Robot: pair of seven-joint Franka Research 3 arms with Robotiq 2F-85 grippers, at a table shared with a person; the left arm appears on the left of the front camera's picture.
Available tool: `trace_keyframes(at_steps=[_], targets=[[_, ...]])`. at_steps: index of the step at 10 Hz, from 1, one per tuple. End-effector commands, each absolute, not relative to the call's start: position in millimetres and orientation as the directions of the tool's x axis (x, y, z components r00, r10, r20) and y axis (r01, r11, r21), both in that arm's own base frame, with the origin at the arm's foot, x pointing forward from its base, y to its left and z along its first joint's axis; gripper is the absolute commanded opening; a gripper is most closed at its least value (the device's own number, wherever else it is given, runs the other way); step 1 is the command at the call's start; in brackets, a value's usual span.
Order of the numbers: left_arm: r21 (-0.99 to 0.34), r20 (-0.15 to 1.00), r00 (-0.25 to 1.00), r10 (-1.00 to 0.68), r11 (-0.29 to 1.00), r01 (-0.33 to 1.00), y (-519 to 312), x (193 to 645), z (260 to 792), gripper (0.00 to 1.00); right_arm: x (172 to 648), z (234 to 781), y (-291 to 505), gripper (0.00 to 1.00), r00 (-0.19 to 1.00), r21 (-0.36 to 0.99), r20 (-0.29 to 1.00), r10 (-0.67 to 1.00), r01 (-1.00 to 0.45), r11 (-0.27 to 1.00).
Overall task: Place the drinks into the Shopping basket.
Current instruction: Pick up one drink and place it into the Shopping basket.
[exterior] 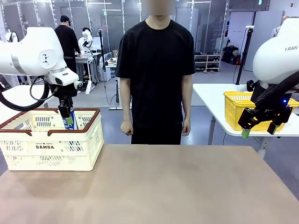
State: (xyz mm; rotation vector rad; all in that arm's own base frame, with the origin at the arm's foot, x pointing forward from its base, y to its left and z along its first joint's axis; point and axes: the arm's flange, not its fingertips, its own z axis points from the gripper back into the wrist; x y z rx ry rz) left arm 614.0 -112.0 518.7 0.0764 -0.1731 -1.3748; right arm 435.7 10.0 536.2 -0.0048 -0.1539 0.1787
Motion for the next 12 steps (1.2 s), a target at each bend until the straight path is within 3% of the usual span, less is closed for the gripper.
trace_keyframes(at_steps=[1,2,7,12], targets=[[0.211,0.13,0.174,-0.976,0.198,0.957,-104.1,608.7,508.9,0.58,435.4,538.6,8.3,1.0,0.973,-0.02,0.148,0.177,-0.176,0.984],[0.155,0.078,0.184,-0.98,0.195,0.969,-112.0,614.0,518.7,0.58,435.4,538.6,8.3,1.0,0.973,-0.02,0.148,0.177,-0.176,0.984],[0.134,0.11,0.188,-0.976,0.202,0.97,-112.2,621.6,501.2,0.58,435.4,538.6,8.3,1.0,0.973,-0.02,0.148,0.177,-0.176,0.984],[0.181,0.078,0.013,-0.997,0.027,0.983,-118.2,638.3,458.9,0.58,435.4,538.6,8.3,1.0,0.973,-0.02,0.148,0.177,-0.176,0.984]])
